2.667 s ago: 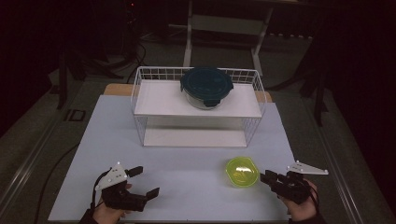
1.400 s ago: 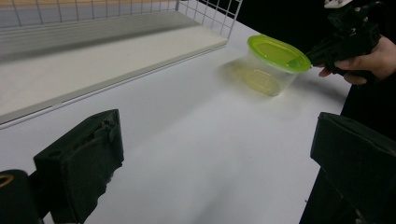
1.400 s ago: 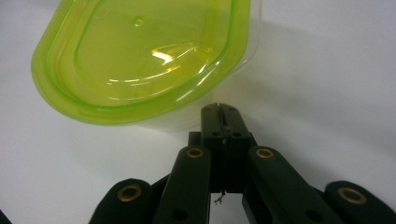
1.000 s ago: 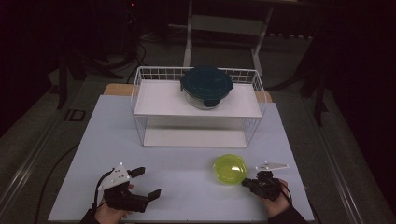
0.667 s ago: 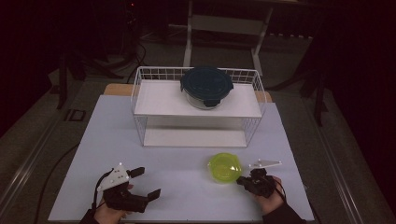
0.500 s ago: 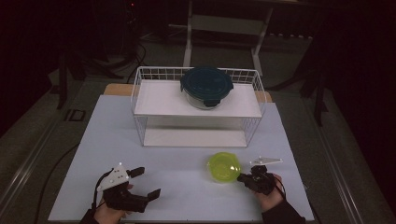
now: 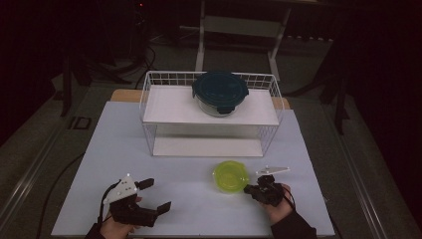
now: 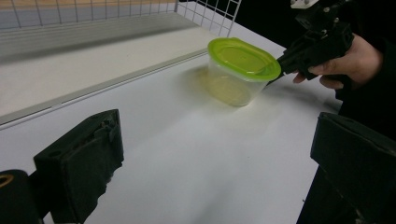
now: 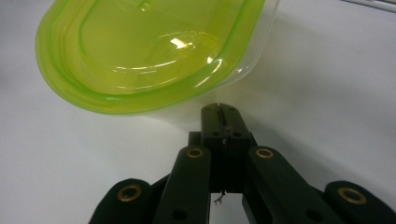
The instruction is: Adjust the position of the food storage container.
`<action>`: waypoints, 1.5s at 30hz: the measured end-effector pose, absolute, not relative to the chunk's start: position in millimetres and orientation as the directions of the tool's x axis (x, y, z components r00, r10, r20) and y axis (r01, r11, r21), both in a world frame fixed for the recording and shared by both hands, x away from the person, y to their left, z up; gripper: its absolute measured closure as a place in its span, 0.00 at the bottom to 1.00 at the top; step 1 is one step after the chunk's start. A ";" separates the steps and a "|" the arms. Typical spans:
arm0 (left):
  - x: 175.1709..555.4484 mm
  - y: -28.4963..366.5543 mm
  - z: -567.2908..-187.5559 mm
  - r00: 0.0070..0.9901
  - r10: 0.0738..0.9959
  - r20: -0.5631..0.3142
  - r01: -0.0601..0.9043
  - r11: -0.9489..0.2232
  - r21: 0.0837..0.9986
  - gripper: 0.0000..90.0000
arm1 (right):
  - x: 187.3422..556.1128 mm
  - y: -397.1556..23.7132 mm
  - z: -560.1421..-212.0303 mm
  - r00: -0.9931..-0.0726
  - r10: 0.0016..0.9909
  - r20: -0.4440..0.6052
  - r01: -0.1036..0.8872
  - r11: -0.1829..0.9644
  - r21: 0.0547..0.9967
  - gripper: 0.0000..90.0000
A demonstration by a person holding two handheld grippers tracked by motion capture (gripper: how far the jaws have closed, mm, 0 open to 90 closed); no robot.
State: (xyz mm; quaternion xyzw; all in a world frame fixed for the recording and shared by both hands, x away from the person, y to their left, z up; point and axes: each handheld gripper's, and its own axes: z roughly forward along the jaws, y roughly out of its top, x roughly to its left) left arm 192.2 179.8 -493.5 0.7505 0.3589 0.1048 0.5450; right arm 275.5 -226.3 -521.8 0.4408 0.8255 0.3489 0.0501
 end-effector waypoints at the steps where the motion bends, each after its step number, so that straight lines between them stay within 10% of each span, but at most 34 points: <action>1: 192.1 179.8 -493.4 0.720 0.653 -0.233 0.424 -0.149 0.893 0.02 | 276.2 -224.8 -522.0 -0.608 0.760 0.228 0.693 0.368 0.620 1.00; 45: 190.5 183.5 -491.5 0.721 0.650 -0.240 0.417 -0.131 0.899 0.02 | 290.7 -171.9 -525.8 -0.671 0.701 0.243 0.663 0.421 0.619 0.99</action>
